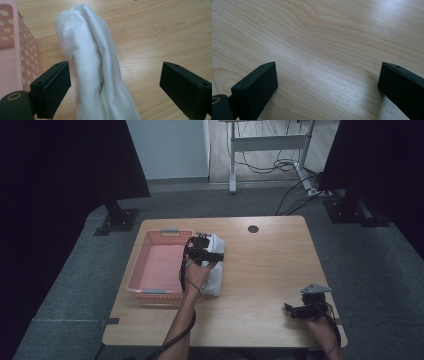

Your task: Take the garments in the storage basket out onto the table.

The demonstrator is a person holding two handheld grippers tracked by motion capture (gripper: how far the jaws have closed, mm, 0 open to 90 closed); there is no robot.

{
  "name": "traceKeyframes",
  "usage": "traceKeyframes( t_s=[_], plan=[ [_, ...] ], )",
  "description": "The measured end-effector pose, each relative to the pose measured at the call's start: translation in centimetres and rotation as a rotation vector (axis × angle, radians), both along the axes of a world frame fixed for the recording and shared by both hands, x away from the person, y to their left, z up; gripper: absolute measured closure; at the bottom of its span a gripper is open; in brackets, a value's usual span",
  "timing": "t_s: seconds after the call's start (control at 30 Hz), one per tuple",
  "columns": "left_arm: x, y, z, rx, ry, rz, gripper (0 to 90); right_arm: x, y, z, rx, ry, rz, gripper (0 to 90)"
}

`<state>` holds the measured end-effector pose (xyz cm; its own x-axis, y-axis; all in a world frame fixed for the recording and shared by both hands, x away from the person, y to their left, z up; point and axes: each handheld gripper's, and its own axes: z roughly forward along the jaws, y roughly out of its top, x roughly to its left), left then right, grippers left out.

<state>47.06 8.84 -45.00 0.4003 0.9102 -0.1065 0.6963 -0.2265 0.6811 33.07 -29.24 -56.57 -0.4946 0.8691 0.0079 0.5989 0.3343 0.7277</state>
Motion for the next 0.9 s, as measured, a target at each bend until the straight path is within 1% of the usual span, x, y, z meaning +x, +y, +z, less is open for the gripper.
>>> traceKeyframes(
  t_s=[0.27, 0.5, 0.9],
  plan=[
    [-0.5, 0.4, 0.4, -0.007, -0.015, -0.012, 9.6, 0.0, 0.0, 0.0, 0.000, 0.000, 0.000, 2.1],
    [-1.1, 0.9, 0.9, -0.022, -0.026, -0.018, 9.6, 0.0, 0.0, 0.0, -0.001, -0.001, 0.001, 2.1],
    [-2.1, 1.6, 1.9, -0.045, -0.046, -0.049, 9.7, 0.0, 0.0, 0.0, -0.001, -0.001, 0.001, 2.2]
  ],
)
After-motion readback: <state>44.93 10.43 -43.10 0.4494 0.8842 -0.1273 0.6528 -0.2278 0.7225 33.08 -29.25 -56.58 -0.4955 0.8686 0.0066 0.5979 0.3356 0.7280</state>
